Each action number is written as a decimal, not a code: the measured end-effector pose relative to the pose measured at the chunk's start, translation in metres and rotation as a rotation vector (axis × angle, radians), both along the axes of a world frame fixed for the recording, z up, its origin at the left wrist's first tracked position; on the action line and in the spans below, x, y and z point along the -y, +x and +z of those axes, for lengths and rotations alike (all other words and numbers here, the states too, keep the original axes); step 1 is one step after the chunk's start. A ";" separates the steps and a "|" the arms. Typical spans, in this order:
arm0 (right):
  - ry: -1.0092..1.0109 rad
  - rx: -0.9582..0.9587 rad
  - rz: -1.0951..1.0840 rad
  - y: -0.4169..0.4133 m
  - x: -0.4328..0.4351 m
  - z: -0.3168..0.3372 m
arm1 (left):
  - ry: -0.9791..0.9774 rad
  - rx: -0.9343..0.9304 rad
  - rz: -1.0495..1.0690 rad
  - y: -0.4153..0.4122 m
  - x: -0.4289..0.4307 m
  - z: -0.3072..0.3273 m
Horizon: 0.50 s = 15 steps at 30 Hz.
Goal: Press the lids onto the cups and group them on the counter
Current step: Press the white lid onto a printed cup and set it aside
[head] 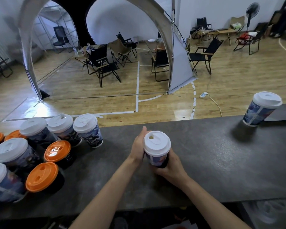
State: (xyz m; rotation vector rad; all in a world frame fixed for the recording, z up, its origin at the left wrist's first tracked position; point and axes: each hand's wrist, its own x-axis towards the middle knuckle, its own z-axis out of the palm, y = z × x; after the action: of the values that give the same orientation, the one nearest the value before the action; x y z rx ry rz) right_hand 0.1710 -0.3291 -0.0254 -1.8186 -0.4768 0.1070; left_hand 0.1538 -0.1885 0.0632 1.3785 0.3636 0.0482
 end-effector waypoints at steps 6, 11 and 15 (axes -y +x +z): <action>-0.046 0.001 -0.015 0.000 -0.004 -0.008 | 0.064 0.103 0.292 -0.003 0.014 -0.014; -0.065 0.026 -0.004 0.006 0.000 -0.013 | -0.044 0.052 0.097 0.003 0.007 -0.006; -0.006 0.007 0.006 0.003 -0.003 -0.012 | -0.038 0.064 0.136 0.001 0.011 -0.012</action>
State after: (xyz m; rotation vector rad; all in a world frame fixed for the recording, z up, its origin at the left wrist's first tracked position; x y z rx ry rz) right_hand 0.1743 -0.3262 -0.0371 -1.8239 -0.4873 0.1058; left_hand 0.1550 -0.1997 0.0509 1.3098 0.4019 0.1960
